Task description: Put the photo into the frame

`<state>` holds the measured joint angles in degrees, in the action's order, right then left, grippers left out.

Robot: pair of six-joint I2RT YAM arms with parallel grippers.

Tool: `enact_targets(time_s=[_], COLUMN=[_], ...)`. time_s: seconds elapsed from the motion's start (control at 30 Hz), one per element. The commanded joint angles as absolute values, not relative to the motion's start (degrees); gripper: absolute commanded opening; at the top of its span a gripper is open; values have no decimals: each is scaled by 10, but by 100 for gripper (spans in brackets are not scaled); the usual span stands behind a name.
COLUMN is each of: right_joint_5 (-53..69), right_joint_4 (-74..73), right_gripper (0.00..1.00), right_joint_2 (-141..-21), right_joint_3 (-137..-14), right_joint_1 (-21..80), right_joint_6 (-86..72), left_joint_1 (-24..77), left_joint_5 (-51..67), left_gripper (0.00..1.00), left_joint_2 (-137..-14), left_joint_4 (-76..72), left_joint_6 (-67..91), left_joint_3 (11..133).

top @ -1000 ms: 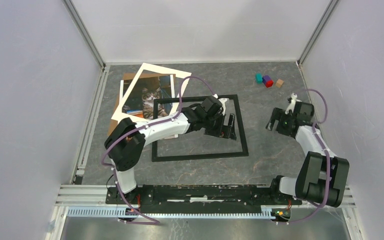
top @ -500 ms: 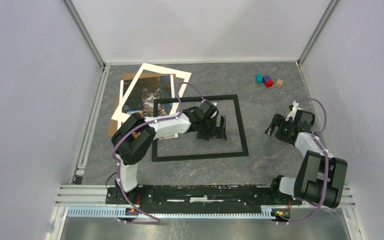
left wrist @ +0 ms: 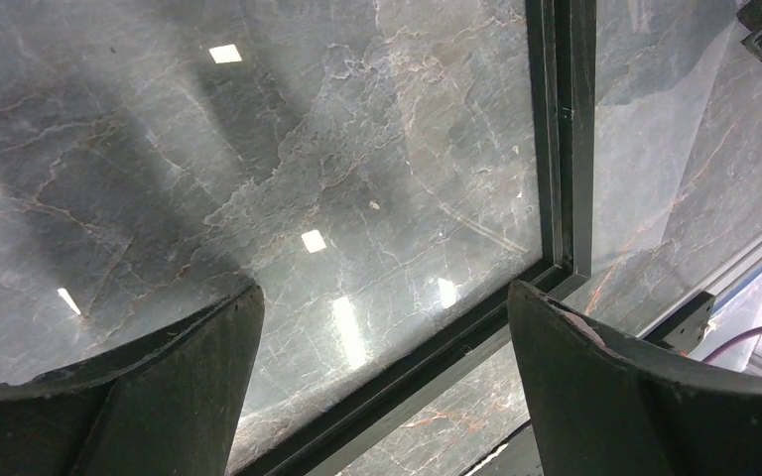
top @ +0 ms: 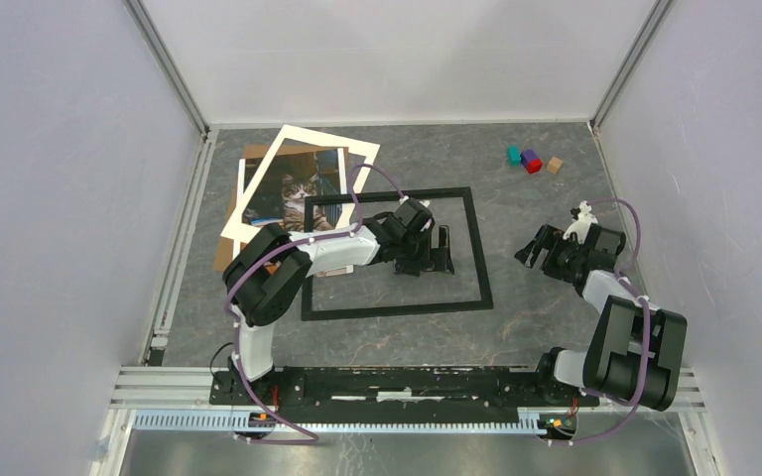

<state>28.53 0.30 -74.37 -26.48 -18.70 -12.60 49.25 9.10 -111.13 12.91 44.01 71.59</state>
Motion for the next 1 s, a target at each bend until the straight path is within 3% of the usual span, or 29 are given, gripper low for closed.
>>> enact_targets(time_s=[0.0, 0.5, 0.73, 0.97], right_joint_5=[356, 402, 194, 176], right_joint_4=[-35, -32, -157, -200], right_gripper=[88, 88, 87, 87], right_joint_2=[-755, -680, -643, -653], right_joint_3=[-235, -217, -269, -306], right_joint_1=[-179, -180, -180, -113], right_joint_6=[-159, -216, -125, -83], left_joint_1=[494, 494, 514, 500], left_joint_5=[78, 74, 2, 40], left_gripper=[100, 100, 100, 100], left_joint_2=[-1144, -1142, -1092, -1037], left_joint_4=[127, 132, 202, 225], left_joint_6=[462, 454, 346, 322], left_joint_3=[696, 691, 737, 734])
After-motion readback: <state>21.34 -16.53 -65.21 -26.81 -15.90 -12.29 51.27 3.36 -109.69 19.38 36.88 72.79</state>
